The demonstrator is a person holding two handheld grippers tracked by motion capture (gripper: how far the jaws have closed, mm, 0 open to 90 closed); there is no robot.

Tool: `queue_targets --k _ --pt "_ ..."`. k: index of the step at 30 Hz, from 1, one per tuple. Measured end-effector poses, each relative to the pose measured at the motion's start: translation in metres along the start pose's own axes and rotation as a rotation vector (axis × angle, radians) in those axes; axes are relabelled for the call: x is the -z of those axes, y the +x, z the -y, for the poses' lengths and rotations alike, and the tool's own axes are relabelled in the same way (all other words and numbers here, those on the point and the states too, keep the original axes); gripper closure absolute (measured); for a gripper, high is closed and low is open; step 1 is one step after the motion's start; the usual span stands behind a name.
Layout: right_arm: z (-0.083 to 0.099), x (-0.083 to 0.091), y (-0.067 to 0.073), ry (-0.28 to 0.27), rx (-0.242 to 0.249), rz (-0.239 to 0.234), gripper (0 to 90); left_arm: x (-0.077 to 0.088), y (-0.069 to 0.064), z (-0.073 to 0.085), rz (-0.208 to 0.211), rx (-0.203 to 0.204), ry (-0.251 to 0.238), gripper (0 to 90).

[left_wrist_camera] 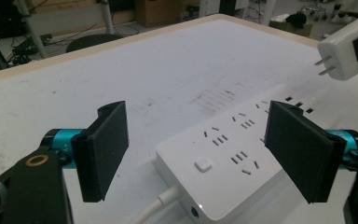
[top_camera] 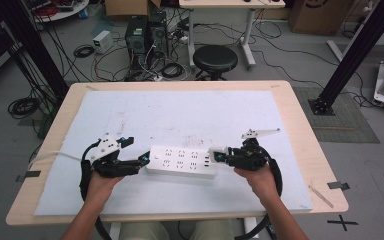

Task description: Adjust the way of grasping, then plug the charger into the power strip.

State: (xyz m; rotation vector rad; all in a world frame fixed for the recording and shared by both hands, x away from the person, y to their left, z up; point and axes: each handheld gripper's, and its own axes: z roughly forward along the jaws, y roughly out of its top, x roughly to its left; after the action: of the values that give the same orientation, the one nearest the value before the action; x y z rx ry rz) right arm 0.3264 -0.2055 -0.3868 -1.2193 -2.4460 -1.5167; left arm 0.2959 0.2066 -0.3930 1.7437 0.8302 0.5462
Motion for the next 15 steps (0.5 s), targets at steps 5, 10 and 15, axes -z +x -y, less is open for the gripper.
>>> queue_targets --k 5,10,15 --pt "0.001 0.010 0.001 0.008 0.039 0.044 63.1 0.010 0.004 0.001 -0.039 -0.005 -0.003 21.9" --pt "0.000 0.017 -0.001 0.031 0.073 0.084 63.2 0.022 0.014 0.002 -0.069 0.012 -0.009 21.8" --pt "-0.002 0.022 -0.001 0.058 0.116 0.117 63.1 0.030 0.020 0.006 -0.092 0.029 -0.023 21.8"
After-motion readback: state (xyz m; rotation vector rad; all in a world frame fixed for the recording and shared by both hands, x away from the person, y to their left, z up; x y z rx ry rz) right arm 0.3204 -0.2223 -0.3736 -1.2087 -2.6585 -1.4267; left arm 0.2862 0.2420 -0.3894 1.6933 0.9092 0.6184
